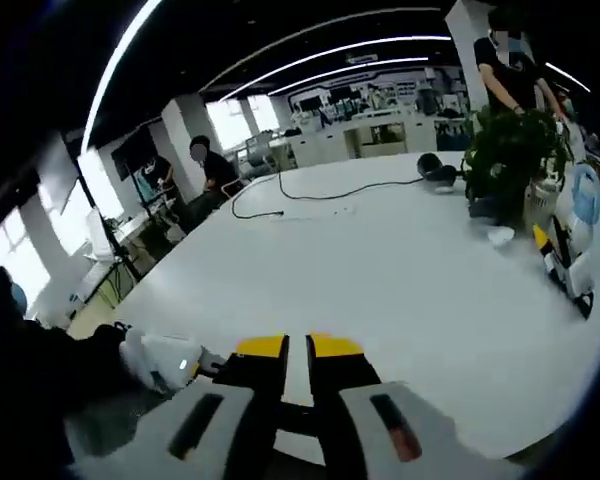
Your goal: Press the specified remote control buttons in sequence, fully releasing each button before pressing the next.
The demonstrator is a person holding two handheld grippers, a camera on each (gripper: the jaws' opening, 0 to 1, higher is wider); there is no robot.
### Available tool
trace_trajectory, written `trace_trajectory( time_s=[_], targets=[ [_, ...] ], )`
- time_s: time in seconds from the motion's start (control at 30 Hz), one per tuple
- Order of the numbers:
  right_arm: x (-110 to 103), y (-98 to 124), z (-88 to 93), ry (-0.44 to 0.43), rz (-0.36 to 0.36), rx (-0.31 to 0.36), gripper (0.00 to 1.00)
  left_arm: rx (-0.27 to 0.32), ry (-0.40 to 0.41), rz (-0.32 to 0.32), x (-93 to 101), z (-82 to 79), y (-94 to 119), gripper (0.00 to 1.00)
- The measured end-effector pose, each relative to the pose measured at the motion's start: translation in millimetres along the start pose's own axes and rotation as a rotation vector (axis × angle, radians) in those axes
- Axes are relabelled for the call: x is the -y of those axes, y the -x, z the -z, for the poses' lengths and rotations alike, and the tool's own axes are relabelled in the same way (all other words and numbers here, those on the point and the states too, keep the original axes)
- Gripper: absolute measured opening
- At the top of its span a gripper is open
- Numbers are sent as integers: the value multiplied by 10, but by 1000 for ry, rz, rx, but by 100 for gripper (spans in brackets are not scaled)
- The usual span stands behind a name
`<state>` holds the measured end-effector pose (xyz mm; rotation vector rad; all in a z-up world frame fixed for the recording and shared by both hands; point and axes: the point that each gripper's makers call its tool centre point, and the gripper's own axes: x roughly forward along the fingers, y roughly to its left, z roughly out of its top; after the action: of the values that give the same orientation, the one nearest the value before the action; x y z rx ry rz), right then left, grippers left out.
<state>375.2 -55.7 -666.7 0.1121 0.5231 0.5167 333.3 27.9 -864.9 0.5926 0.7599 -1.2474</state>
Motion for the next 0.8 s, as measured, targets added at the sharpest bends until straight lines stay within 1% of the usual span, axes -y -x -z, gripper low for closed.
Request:
trace_trajectory(
  time_s=[0.1, 0.17, 0.2, 0.3, 0.37, 0.43, 0.47, 0.53, 0.6, 0.63, 0.73, 0.8],
  targets=[
    [-31, 185, 3, 42, 8, 48, 29, 2, 4, -3, 4, 0, 3, 25],
    [-53, 258, 31, 51, 14, 63, 35, 6, 6, -6, 2, 3, 1, 25],
    [-60, 293, 46, 60, 21, 77, 40, 7, 8, -6, 0, 3, 0, 25],
    [-13, 295, 114, 66, 46, 97, 50, 2, 7, -9, 1, 0, 0, 25],
    [17, 266, 156, 59, 43, 99, 55, 0, 11, -10, -1, 1, 0, 25],
    [50, 250, 139, 52, 54, 101, 62, 1, 14, -13, -4, 2, 3, 25],
    [64, 251, 99, 50, 61, 121, 66, 0, 21, -17, -6, 4, 5, 25],
    [73, 243, -34, 42, 59, 173, 73, -13, 32, -28, -13, 19, 21, 25],
    [83, 238, -163, 65, 66, 238, 79, -15, 39, -33, -16, 27, 27, 25],
    [104, 239, -181, 66, 76, 251, 81, -17, 38, -33, -17, 30, 29, 25],
    [139, 264, -138, 58, 89, 243, 82, -36, 29, -20, -23, 46, 42, 24],
    [164, 285, -146, 58, 102, 257, 87, -49, 19, -12, -29, 54, 47, 24]
  ],
)
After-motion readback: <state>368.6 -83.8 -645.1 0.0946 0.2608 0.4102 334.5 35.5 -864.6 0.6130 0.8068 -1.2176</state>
